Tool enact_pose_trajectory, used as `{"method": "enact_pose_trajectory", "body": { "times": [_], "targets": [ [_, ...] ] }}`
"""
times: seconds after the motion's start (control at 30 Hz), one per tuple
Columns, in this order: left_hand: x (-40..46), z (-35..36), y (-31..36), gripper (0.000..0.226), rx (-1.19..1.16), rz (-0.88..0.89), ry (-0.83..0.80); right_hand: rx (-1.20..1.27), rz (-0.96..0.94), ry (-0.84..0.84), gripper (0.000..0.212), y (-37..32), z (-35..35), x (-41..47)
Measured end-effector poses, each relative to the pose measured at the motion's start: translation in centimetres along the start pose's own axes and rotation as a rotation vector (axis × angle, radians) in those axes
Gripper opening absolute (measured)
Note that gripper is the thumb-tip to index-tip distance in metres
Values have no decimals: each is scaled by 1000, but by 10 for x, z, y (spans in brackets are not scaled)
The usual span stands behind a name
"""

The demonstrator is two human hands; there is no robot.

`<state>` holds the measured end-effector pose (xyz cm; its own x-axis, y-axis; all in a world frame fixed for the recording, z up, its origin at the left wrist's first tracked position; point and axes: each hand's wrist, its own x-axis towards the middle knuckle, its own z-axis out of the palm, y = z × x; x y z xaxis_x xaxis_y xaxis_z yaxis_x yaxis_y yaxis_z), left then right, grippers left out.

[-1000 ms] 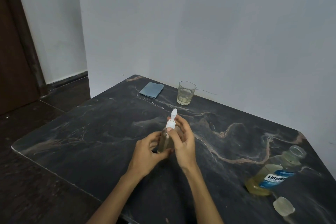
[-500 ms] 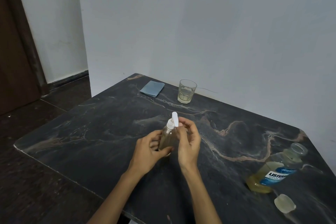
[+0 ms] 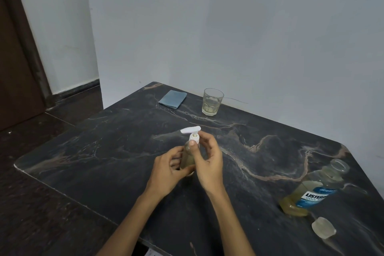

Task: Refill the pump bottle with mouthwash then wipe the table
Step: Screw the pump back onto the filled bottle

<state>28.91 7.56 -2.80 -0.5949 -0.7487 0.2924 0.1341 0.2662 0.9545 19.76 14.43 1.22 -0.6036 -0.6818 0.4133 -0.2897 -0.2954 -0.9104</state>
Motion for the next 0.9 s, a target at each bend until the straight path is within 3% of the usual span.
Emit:
{"method": "enact_pose_trajectory", "body": {
  "times": [0.2, 0.27, 0.3, 0.47, 0.63, 0.7, 0.8, 0.9],
  "targets": [
    [1, -1, 0, 52, 18, 3, 2, -6, -35, 146, 31, 1, -3, 1],
    [1, -1, -1, 51, 11, 5, 5, 28, -42, 156, 23, 1, -2, -2],
    [1, 0, -1, 52, 9, 6, 7, 59, -32, 145, 17, 0, -1, -3],
    [1, 0, -1, 53, 18, 0, 13, 63, 25, 8, 30, -1, 2, -5],
    [1, 1, -2, 53, 17, -16, 21, 27, -41, 289, 21, 1, 6, -10],
    [2, 1, -2, 53, 11, -21, 23, 31, -49, 320, 23, -1, 4, -9],
    [1, 0, -2, 53, 15, -22, 16, -20, 8, 138, 46, 0, 0, -5],
    [0, -1, -1, 50, 6, -24, -1, -94, 54, -29, 43, 2, -1, 1]
  ]
}}
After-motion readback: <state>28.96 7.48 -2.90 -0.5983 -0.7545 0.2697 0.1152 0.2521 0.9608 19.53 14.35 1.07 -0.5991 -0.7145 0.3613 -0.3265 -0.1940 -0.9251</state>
